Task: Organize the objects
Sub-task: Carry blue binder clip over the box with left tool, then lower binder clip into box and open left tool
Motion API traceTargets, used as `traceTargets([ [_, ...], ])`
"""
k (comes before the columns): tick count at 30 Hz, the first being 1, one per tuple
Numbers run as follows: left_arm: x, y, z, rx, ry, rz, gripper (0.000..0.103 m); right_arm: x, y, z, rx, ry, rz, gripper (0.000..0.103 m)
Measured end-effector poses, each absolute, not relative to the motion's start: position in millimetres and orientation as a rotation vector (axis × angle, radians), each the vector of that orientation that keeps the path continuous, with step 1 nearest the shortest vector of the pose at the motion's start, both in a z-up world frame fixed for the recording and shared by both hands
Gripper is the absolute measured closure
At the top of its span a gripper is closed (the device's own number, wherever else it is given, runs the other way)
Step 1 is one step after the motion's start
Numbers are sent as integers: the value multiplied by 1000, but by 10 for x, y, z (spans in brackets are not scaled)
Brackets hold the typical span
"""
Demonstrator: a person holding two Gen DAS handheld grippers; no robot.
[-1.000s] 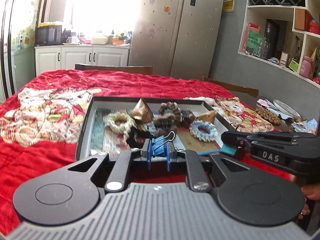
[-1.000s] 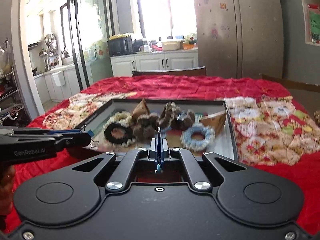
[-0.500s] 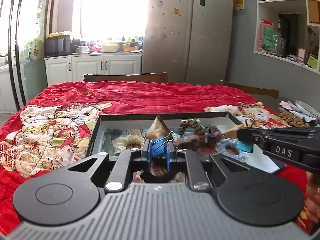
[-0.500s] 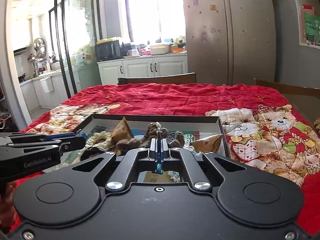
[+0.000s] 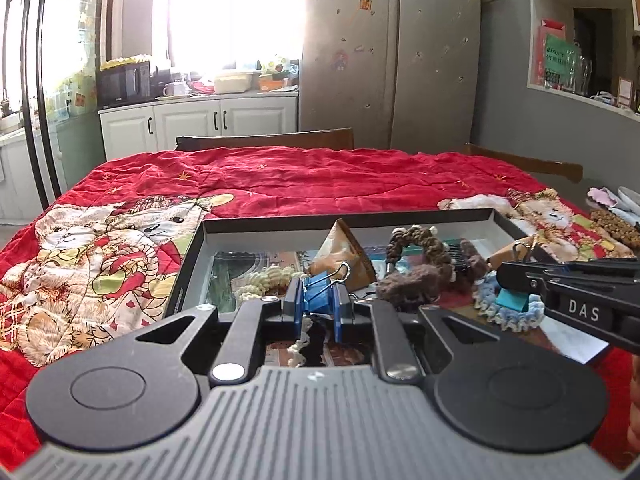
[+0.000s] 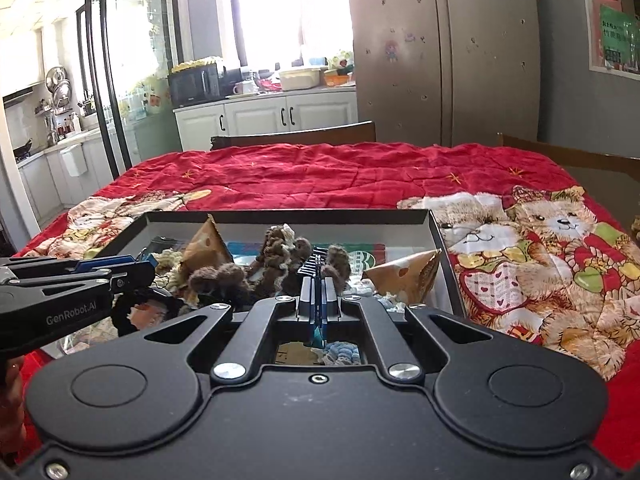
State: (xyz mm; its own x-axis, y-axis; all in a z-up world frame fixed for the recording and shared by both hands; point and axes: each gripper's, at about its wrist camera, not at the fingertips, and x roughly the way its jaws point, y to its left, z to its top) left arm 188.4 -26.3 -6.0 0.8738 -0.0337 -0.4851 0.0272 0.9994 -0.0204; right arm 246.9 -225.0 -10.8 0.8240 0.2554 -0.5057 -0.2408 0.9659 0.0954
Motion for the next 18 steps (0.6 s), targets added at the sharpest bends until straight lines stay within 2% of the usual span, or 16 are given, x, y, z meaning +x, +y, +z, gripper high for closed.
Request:
traceTargets([
  [16,1982,-250,-183,-3,538,-15,85,2550,-2202,-200,16,559,264,99],
  [18,1983,-250,-185,-4,541,-20,80,2550,-2202,-201,17,561,264,97],
])
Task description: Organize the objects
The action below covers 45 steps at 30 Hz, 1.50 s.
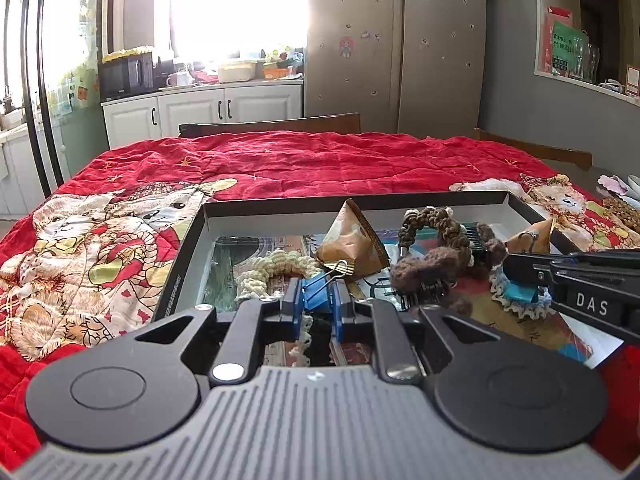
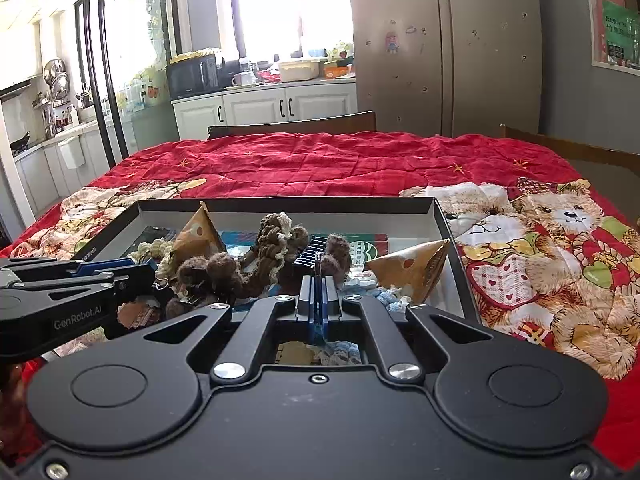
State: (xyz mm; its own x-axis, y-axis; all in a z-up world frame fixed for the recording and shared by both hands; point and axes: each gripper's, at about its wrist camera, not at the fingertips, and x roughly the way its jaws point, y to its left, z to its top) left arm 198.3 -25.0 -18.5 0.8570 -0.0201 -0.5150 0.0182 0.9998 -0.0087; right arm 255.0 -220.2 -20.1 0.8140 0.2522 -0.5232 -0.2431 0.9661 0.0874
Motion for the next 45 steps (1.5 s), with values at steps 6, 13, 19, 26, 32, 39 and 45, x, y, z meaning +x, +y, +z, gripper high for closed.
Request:
traceTargets([
  [6,1957,-274,-189,0,540,-30,59,2555,-2192,-235,15,579,263,91],
  [13,1892,-287,-133,10,508,-31,43,2506,-2179,-196,3,559,264,74],
  [19,1832,-327,-90,33,488,-31,36,2481,-2155,-181,-13,555,263,72],
  [26,1732,-305,-4,40,455,-14,20,2440,-2170,-133,-12,546,262,69],
  [32,1643,-282,66,47,457,-5,14,2349,-2184,-61,-11,537,264,64],
  [39,1503,-246,147,57,455,18,3,2219,-2221,65,-3,527,264,53],
  [45,1349,-215,234,60,456,23,0,2033,-2226,185,-18,520,264,44],
])
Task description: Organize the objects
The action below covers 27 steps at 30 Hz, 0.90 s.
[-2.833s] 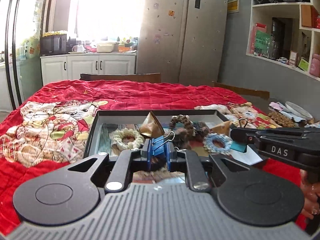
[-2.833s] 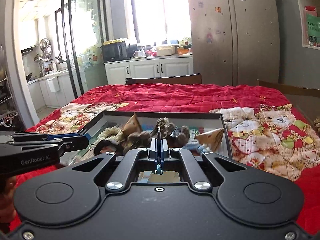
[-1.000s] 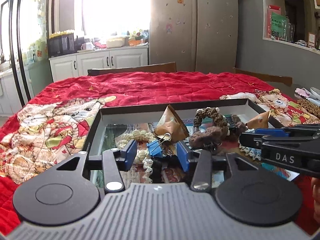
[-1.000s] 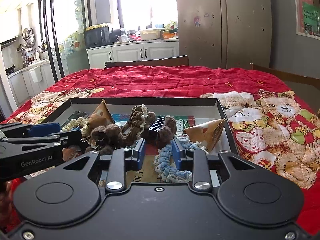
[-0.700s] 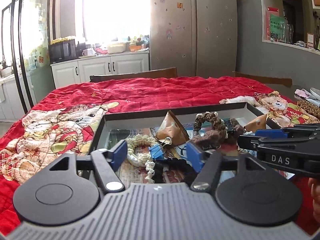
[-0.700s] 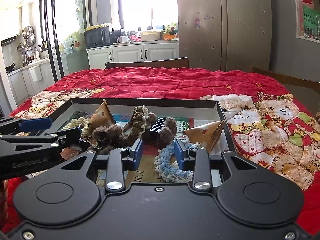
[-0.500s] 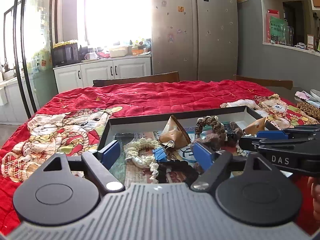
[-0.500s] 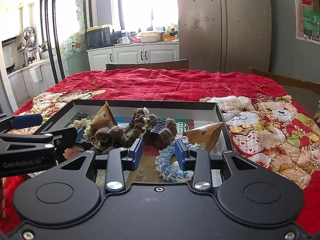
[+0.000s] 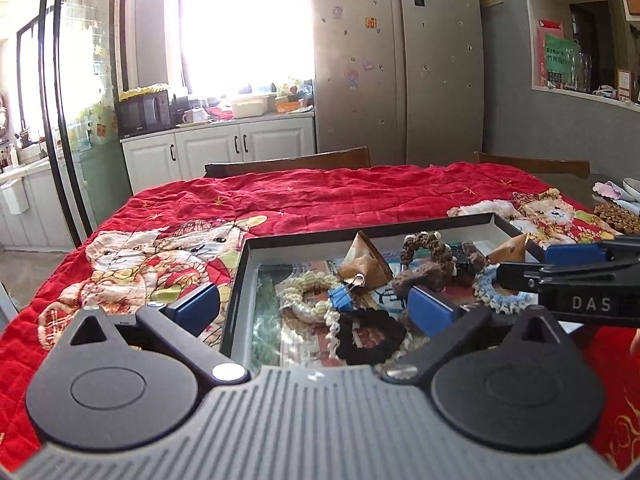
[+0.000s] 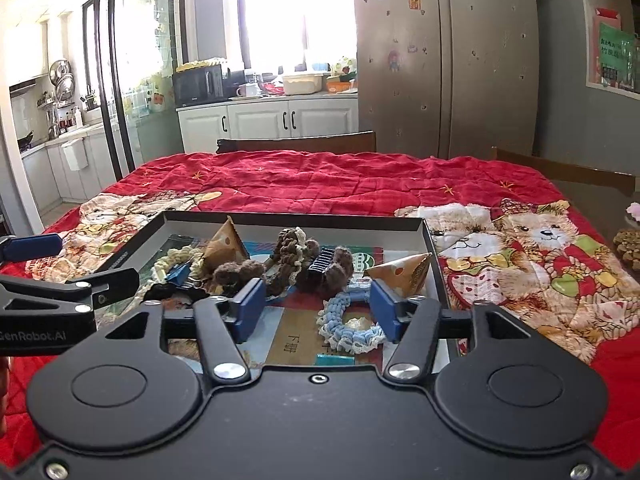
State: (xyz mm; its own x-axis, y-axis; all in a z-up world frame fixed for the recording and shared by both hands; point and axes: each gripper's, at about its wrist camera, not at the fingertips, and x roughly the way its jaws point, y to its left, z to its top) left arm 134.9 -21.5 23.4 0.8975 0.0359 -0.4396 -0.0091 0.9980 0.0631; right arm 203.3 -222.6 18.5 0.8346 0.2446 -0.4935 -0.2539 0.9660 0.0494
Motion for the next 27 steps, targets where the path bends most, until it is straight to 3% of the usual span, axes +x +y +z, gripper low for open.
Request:
traceTargets([
  [6,1172,-156,299,46,479,19,0,1759,-2202,332,-62,503,269,27],
  [12,953,-94,388,27,514,14,0,1482,-2211,461,-82,511,247,16],
  [27,374,-1,464,39,553,-17,0,986,-2578,613,-36,545,185,6],
])
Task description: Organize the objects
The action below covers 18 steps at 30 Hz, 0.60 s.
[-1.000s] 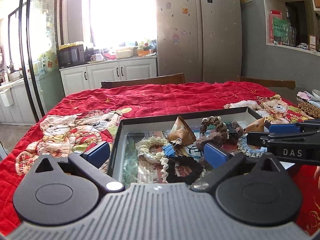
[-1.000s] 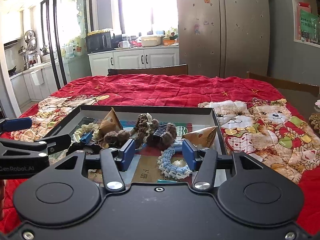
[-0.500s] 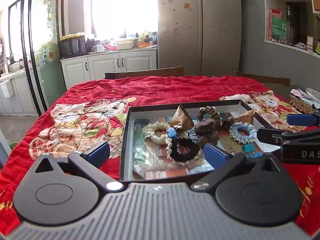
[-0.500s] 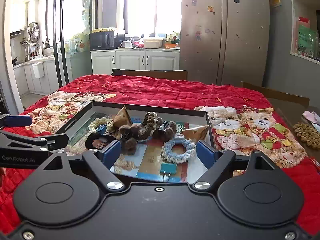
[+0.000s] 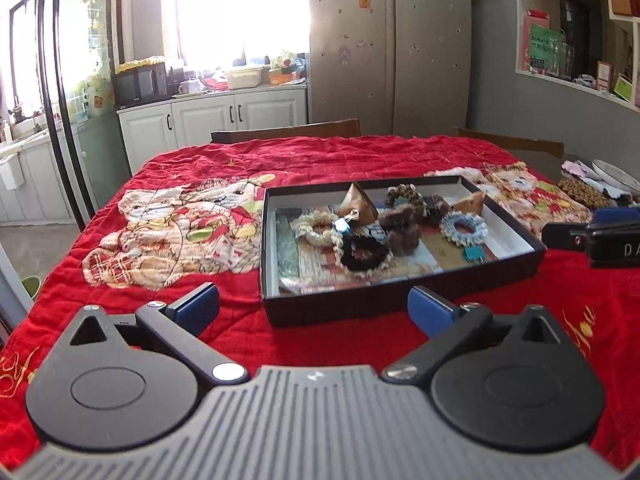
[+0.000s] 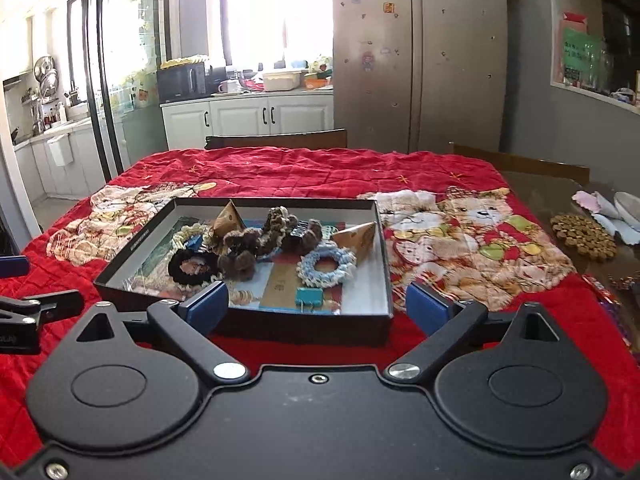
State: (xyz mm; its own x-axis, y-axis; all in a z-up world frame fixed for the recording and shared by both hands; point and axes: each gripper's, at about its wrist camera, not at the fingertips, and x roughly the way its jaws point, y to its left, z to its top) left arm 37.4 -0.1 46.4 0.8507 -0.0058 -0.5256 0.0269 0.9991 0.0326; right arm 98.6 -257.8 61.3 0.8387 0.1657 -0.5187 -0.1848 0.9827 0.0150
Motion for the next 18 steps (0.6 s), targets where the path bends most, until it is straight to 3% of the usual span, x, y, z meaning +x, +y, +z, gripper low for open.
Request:
traceTargets([
  [18,42,-109,377,38,612,-42,0,444,-2595,431,-11,621,148,2],
])
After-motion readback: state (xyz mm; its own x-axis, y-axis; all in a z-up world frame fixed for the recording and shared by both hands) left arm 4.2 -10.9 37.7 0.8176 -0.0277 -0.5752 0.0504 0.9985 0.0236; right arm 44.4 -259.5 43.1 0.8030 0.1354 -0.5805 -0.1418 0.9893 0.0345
